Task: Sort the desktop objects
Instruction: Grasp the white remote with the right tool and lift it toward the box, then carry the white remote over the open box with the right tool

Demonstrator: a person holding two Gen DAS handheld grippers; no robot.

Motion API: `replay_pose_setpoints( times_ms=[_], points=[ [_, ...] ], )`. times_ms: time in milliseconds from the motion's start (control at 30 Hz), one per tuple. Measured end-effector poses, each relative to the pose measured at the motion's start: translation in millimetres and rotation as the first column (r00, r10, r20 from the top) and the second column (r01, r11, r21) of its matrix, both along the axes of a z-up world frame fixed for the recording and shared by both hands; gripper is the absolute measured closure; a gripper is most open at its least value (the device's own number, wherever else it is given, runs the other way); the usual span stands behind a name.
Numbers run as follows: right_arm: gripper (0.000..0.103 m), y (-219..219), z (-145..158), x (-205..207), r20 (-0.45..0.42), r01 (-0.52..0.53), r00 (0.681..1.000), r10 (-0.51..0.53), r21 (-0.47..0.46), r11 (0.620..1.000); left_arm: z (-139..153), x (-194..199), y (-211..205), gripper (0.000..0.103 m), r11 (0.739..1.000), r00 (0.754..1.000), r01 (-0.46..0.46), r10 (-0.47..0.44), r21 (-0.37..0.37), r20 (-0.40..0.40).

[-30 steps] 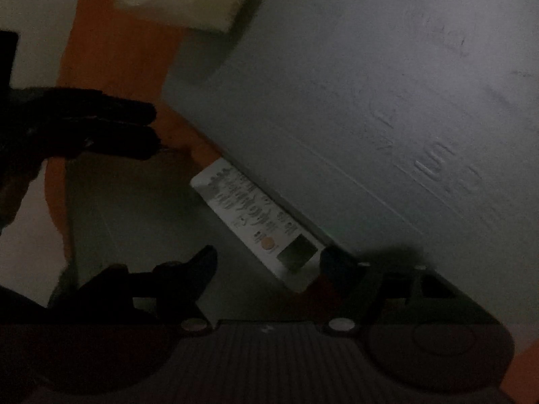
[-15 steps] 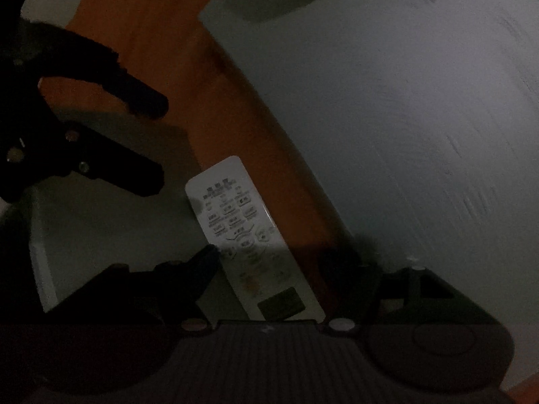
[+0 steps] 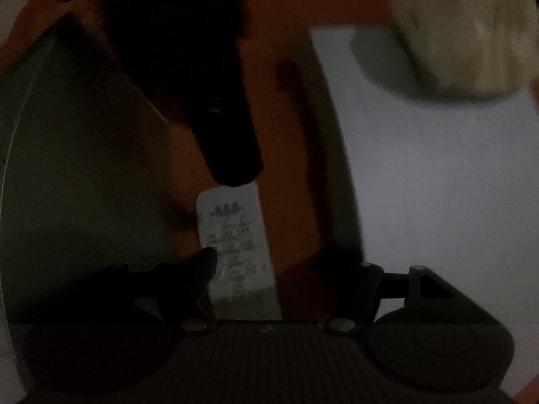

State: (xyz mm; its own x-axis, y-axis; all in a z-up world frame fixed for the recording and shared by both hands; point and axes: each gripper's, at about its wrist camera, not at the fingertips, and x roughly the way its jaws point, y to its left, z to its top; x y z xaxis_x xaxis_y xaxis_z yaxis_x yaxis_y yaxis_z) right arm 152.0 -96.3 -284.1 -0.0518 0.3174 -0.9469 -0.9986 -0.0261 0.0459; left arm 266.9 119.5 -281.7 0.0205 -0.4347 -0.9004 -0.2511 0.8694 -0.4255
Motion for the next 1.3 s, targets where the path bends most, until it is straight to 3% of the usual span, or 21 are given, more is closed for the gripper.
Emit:
replay_pose_setpoints(
  times_ms=[100, 167, 233, 333, 400, 467, 533, 600, 667, 833, 1000, 1167, 1200, 1300],
  points=[
    [0.034, -2, 1, 1, -0.033, -0.004, 0.999, 0.003, -0.052, 0.999, 1, -2, 3, 0.021, 1.0, 1.0, -0.016, 0.016, -0.001, -0.003],
    [0.034, -4, 2, -2, -0.038, -0.128, 0.991, 0.126, -0.085, 0.988, 3, -4, 4, 0.021, 1.0, 1.0, -0.015, 0.015, 0.003, 0.003],
    [0.034, -7, 0, -11, -0.011, -0.286, 0.958, 0.286, -0.101, 0.953, 5, -6, 3, 0.02, 1.0, 1.0, -0.012, 0.012, 0.007, 0.005],
    [0.034, 0, 0, -18, -0.03, -0.397, 0.917, 0.397, -0.135, 0.908, 6, -11, 2, 0.018, 1.0, 1.0, -0.014, 0.014, 0.007, 0.001],
    [0.033, -4, 1, -21, -0.039, -0.495, 0.869, 0.494, -0.12, 0.861, 7, -15, 1, 0.018, 1.0, 1.0, -0.012, 0.012, 0.001, -0.002],
    [0.032, -15, -3, -31, -0.028, -0.579, 0.812, 0.583, -0.163, 0.799, 8, -20, 1, 0.018, 1.0, 1.0, -0.013, 0.013, -0.002, -0.006],
    [0.033, -26, -7, -44, -0.019, -0.63, 0.767, 0.641, -0.207, 0.748, 7, -24, 3, 0.018, 1.0, 1.0, -0.016, 0.016, -0.002, -0.012],
    [0.032, -30, -9, -51, -0.007, -0.634, 0.761, 0.649, -0.223, 0.741, 6, -26, 6, 0.018, 1.0, 1.0, -0.024, 0.024, 0.003, -0.019],
    [0.027, -34, -13, -58, 0.017, -0.619, 0.767, 0.642, -0.245, 0.746, 6, -27, 10, 0.018, 0.999, 0.999, -0.039, 0.039, 0.005, -0.022],
    [0.027, -44, -22, -70, 0.057, -0.579, 0.789, 0.612, -0.266, 0.771, 7, -28, 13, 0.017, 0.999, 0.999, -0.047, 0.048, 0.013, -0.017],
    [0.032, -54, -28, -87, 0.151, -0.515, 0.811, 0.565, -0.275, 0.812, 10, -30, 6, 0.017, 0.999, 0.999, -0.037, 0.037, 0.011, -0.013],
    [0.046, -72, -24, -100, 0.211, -0.391, 0.873, 0.439, -0.233, 0.89, 13, -30, 0, 0.017, 1.0, 1.0, -0.013, 0.013, 0.004, -0.011],
    [0.054, -76, -22, -102, 0.216, -0.372, 0.883, 0.417, -0.221, 0.902, 15, -30, -1, 0.017, 1.0, 1.0, -0.012, 0.012, 0.003, -0.008],
    [0.054, -85, -12, -96, 0.183, -0.278, 0.933, 0.31, -0.182, 0.943, 19, -29, -2, 0.017, 1.0, 1.0, -0.01, 0.01, 0.002, 0.003]
  ],
)
